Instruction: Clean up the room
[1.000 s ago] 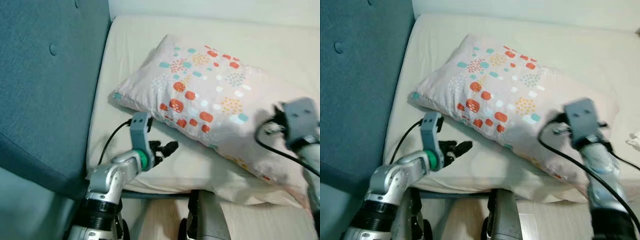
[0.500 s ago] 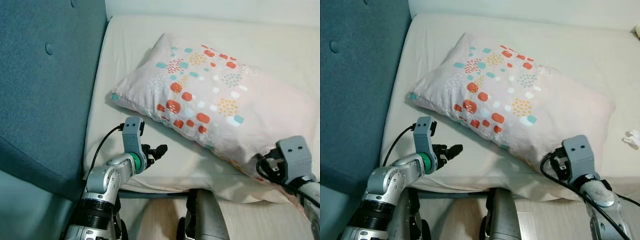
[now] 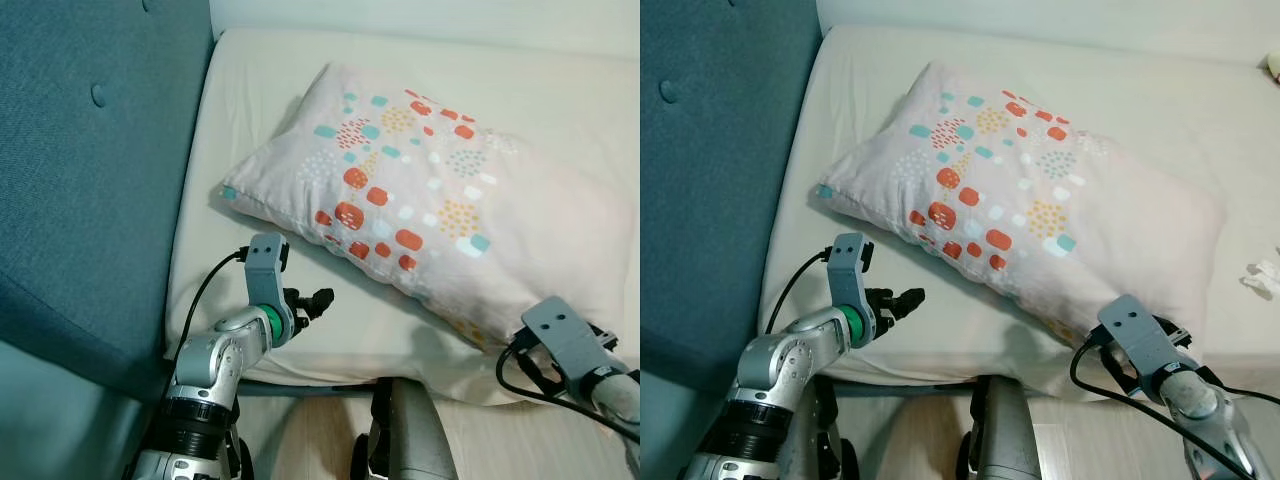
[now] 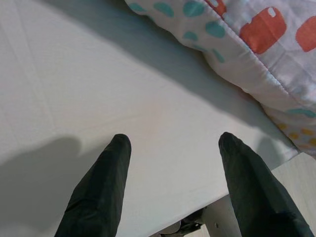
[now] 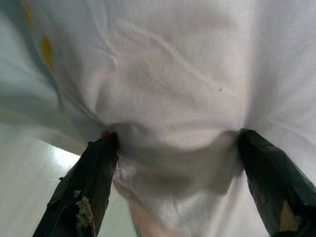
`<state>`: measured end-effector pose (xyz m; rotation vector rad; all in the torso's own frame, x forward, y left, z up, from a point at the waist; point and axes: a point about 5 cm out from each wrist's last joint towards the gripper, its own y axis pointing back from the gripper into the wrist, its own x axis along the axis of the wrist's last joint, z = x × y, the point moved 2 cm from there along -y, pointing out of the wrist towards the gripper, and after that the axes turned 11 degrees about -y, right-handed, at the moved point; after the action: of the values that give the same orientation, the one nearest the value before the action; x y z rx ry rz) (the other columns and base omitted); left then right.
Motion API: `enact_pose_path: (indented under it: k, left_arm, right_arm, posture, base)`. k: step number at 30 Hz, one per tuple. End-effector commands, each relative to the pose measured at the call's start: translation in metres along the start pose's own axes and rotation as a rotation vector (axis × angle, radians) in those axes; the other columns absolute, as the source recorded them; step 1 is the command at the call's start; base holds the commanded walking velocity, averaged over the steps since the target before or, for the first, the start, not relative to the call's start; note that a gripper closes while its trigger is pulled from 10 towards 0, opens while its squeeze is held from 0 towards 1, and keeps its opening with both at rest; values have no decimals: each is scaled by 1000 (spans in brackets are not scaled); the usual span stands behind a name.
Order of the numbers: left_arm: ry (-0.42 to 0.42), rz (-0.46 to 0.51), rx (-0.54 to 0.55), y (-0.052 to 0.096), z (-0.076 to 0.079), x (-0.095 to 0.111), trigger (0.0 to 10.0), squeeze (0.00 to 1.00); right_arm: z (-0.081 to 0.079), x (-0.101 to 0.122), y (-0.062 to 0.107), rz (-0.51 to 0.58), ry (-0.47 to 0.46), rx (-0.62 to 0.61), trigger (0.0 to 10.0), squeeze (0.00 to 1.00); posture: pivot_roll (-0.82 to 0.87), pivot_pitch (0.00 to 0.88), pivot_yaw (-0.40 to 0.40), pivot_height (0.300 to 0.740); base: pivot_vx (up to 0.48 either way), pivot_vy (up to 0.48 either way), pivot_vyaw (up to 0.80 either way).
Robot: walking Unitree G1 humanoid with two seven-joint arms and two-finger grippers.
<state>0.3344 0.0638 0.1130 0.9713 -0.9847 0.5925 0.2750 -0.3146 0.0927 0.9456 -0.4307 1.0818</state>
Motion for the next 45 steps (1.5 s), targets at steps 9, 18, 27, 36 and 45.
enact_pose_path:
  k: [9, 18, 27, 36, 45]
  left_arm:
    - [14, -28, 27, -1, -4, -9, 10000, 0]
    - [15, -24, 48, -3, -6, -8, 10000, 0]
    - [-10, -3, 87, -3, -12, -2, 10000, 0]
    - [-26, 2, 116, -2, -15, -1, 10000, 0]
    - [-285, 200, 409, 13, -35, 49, 10000, 0]
  right_arm:
    - [-7, -46, -18, -178, -56, -76, 8627, 0]
    - [-11, -26, -32, 3, -599, -92, 0, 0]
    - [6, 7, -42, 180, -765, -67, 0, 0]
    - [-20, 35, -45, 253, -788, 117, 0, 0]
    - [-79, 109, -42, 397, -718, 560, 0, 0]
  posture:
    - [66, 208, -38, 570]
    - [69, 203, -37, 570]
    - [66, 187, -33, 570]
    - [66, 187, -33, 570]
    - [67, 190, -34, 570]
  base:
    - [0, 0, 0]
    - [0, 0, 0]
    - [0, 0, 0]
    - [0, 0, 0]
    - [0, 0, 0]
